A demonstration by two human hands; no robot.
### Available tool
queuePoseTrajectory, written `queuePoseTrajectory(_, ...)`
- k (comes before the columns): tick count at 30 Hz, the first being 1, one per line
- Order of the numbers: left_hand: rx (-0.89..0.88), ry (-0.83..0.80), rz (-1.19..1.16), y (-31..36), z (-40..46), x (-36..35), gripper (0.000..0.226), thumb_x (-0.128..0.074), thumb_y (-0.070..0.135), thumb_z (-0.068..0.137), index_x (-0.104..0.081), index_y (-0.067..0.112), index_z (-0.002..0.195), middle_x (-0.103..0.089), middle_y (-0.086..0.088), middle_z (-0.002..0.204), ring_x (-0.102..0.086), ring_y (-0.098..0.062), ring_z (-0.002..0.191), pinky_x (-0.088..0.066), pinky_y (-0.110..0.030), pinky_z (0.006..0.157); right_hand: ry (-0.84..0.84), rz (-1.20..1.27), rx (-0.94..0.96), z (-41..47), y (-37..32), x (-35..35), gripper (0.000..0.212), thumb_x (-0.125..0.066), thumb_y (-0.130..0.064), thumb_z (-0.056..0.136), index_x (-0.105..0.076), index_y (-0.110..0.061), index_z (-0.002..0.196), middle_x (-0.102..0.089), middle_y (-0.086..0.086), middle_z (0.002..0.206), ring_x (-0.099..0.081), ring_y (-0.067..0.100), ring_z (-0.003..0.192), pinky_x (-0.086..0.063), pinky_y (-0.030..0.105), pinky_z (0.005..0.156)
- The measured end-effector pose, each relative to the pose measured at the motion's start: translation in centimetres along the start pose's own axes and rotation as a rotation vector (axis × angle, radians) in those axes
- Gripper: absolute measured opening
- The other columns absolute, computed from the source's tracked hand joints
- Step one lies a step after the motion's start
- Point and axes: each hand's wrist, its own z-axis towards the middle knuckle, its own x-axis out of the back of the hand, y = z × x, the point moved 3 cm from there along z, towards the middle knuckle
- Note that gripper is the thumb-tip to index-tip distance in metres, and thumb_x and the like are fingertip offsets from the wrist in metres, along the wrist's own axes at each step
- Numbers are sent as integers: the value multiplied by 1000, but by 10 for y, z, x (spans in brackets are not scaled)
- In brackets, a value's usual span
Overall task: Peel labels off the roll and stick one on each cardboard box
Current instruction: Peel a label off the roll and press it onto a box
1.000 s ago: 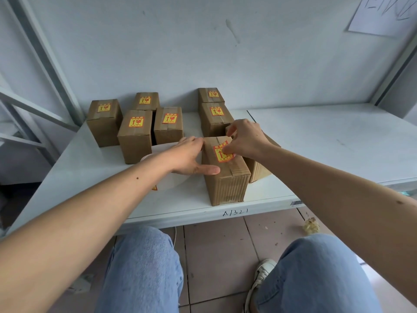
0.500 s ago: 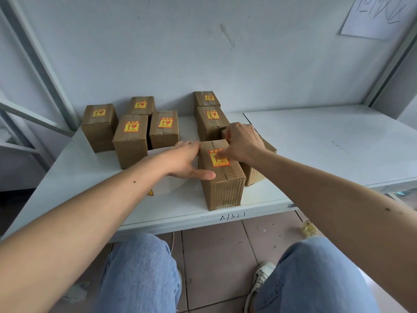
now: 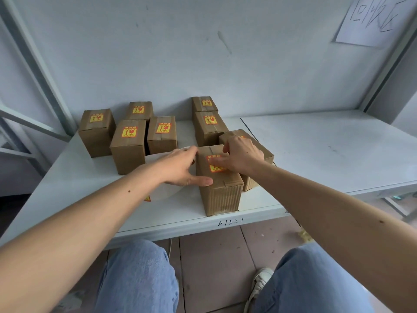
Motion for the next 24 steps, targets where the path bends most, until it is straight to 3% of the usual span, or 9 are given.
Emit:
queuePoseTrajectory(4,1,7,-8,0,0,0,105,-61,79,59,-30,20,140,-44,-3,142,-44,-21,125,-46,-45,97,-49,77,15,-9,10,5,48,-77,-61,66,-59,-23,91,-61,-2,98,-56,17,92,-52,37,77)
queuePoseTrajectory(7,5,10,-3,-2,0,-1,107,-59,81,58,-29,21,142,-42,-3,144,-42,-22,129,-44,-46,100,-33,92,-1,-10,18,8,43,-78,-57,69,-60,-22,86,-60,-1,97,-57,18,92,-48,34,72)
queuePoseTrajectory(11,-9,16,-9,-1,0,-3,106,-57,80,61,-28,22,145,-37,-4,148,-39,-23,133,-41,-46,104,-6,61,28,-12,18,7,33,-68,-49,84,-63,-19,97,-61,1,99,-56,19,90,-40,30,63)
queuePoseTrajectory(13,-23,22,-6,-1,-1,-3,109,-55,80,63,-18,25,149,-30,-6,153,-33,-25,137,-38,-49,107,-12,36,95,-15,18,11,31,-61,-49,89,-64,-21,102,-61,-2,98,-55,18,89,-39,28,58)
queuePoseTrajectory(14,-30,35,-18,-2,-2,-3,109,-55,80,64,-11,29,150,-25,-6,155,-31,-27,139,-37,-51,107,-24,28,151,-16,19,13,32,-57,-51,90,-64,-23,104,-60,-2,99,-56,19,94,-41,29,61)
queuePoseTrajectory(16,-68,86,-51,-1,-5,-3,107,-51,83,64,-5,36,148,-22,-6,155,-31,-28,139,-38,-53,105,-78,-6,251,-16,26,15,35,-47,-54,93,-63,-27,109,-58,2,116,-50,23,115,-45,37,84)
queuePoseTrajectory(18,-105,133,-53,3,-10,0,111,-44,89,57,-9,35,147,-26,-3,152,-34,-25,136,-39,-51,104,-126,-32,239,-13,36,17,37,-36,-52,97,-59,-32,118,-47,2,136,-36,28,129,-34,44,100)
queuePoseTrajectory(21,-140,123,100,14,-14,-1,118,-45,95,48,-21,32,145,-30,3,145,-34,-21,133,-38,-47,104,-143,-94,169,-9,48,15,39,-29,-48,99,-52,-30,126,-37,-1,147,-27,31,134,-25,47,103)
queuePoseTrajectory(24,-154,132,234,19,-11,-7,112,-54,89,53,-27,28,144,-31,1,140,-35,-22,128,-38,-44,104,-137,-143,155,-6,53,10,39,-28,-47,100,-49,-29,128,-35,-1,147,-28,31,133,-25,48,102)
